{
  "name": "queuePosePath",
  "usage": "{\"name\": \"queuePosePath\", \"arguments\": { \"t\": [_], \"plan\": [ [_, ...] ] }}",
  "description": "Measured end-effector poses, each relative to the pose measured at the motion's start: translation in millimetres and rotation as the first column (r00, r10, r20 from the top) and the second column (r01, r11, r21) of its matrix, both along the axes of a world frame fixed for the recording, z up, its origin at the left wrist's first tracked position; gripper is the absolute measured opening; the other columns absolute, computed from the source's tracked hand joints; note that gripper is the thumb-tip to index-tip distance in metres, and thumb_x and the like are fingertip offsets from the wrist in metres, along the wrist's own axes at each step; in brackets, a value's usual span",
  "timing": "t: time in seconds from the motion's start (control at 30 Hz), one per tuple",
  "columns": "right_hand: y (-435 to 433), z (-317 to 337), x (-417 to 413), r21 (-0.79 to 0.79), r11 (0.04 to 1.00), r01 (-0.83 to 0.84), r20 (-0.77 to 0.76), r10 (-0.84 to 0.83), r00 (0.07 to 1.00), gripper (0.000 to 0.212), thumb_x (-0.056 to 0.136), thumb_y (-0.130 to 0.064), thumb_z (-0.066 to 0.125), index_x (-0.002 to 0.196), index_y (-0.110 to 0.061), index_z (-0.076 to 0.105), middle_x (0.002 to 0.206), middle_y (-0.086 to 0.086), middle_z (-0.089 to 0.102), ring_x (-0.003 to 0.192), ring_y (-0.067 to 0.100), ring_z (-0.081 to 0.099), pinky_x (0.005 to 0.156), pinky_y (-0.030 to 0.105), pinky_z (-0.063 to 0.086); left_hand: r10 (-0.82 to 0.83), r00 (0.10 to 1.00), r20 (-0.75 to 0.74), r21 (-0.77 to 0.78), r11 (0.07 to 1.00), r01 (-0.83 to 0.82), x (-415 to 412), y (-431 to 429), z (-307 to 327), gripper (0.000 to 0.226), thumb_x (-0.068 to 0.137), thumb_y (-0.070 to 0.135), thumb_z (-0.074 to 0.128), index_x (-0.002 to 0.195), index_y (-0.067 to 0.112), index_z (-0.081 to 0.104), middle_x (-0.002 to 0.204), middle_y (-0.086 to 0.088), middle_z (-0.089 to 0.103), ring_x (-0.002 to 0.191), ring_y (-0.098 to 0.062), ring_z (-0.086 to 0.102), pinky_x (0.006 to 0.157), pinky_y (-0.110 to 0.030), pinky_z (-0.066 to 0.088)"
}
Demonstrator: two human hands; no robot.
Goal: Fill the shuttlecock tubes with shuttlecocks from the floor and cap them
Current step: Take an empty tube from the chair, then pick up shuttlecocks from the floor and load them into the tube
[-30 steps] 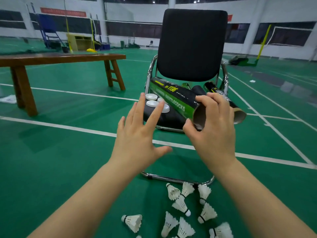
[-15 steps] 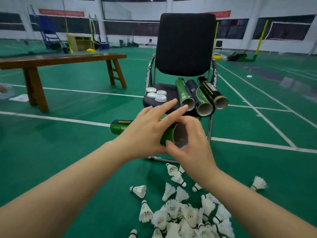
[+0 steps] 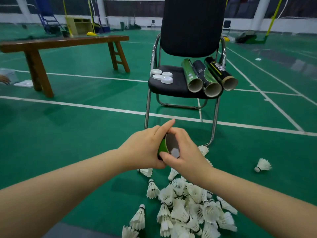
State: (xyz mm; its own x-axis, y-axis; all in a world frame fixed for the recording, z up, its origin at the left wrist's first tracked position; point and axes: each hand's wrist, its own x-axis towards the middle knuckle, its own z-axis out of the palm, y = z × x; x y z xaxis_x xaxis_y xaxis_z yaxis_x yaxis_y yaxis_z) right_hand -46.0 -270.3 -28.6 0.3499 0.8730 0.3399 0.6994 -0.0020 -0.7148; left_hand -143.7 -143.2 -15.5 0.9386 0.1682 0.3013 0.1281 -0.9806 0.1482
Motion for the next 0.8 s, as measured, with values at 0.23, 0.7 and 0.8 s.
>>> {"name": "queuePosePath", "arguments": {
  "t": [0.23,0.7,0.8],
  "plan": [
    [32.9,-36.6,32.0,0.036,0.971,0.238,-0.437,-0.199,0.877,0.024,0.086,-0.042,0.04,0.106,-0.034,0.052,0.106,-0.01,0.059,0.101,0.01,0.057,0.089,0.034,0.048,0.121,0.991,0.057,0.066,0.99,-0.124,9.4,26.7,-12.4,0.101,0.073,0.048,0.064,0.15,0.029,0.002,0.11,0.002,0.049,0.098,-0.017,0.05,0.075,-0.027,0.043],
    [146.4,-197.5,63.4,-0.8,0.6,0.008,-0.077,-0.116,0.99,0.034,0.094,-0.025,0.042,0.12,-0.007,0.054,0.119,0.013,0.059,0.105,0.027,0.055,0.081,0.028,0.042,0.341,0.932,-0.121,0.174,0.932,-0.318,37.2,103.3,-86.9,0.078,0.077,0.048,0.057,0.141,0.026,0.019,0.113,-0.002,0.046,0.097,-0.026,0.05,0.074,-0.033,0.042],
    [164.7,-242.4,54.3,-0.856,0.516,-0.017,-0.125,-0.177,0.976,0.039,0.093,-0.021,0.04,0.127,-0.005,0.05,0.125,0.015,0.058,0.112,0.029,0.054,0.087,0.029,0.043,0.384,0.914,-0.133,0.155,0.919,-0.363,39.6,119.2,-98.7,0.078,0.077,0.046,0.057,0.141,0.027,0.018,0.11,-0.001,0.045,0.095,-0.025,0.049,0.071,-0.031,0.039]
  ]
}}
